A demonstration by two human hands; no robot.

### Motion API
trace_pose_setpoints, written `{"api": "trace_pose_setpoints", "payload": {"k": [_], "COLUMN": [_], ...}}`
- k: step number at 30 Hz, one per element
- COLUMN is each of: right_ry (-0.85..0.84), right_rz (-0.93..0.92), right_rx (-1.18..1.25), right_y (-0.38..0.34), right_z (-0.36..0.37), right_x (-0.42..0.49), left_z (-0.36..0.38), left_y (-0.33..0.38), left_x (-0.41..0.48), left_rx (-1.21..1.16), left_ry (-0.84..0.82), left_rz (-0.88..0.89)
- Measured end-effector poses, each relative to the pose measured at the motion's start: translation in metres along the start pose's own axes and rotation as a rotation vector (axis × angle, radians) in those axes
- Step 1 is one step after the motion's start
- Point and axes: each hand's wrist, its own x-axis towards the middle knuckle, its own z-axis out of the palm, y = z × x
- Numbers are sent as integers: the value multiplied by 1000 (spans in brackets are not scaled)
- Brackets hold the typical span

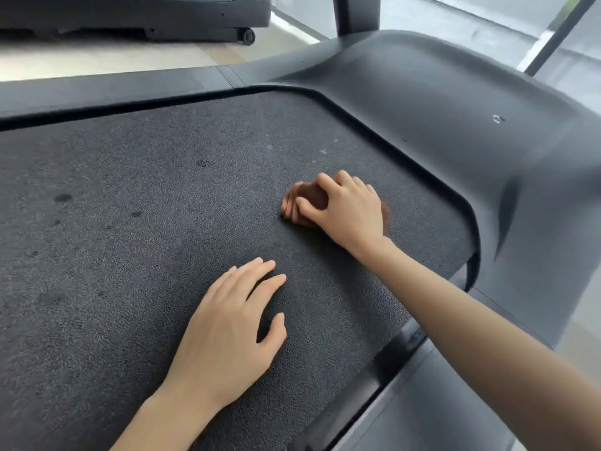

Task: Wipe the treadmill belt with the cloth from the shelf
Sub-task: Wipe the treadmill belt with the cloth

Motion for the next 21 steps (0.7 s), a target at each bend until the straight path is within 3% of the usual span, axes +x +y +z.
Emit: {"api": "trace_pose_setpoints", "payload": {"k": [5, 14, 21], "right_ry": [-72, -101, 58], "right_rz": [83, 16, -232], "right_rx": [-70, -45, 88], "right_y": [-8, -15, -32], "right_z": [4, -11, -26], "right_x": [20, -1, -72], "left_z": [-1, -3, -21], "left_y": [2, 4, -23], "left_x": [0, -4, -38], "left_rx": [8, 89, 101], "left_ry": [15, -29, -119], "left_rz": [2, 21, 94]}}
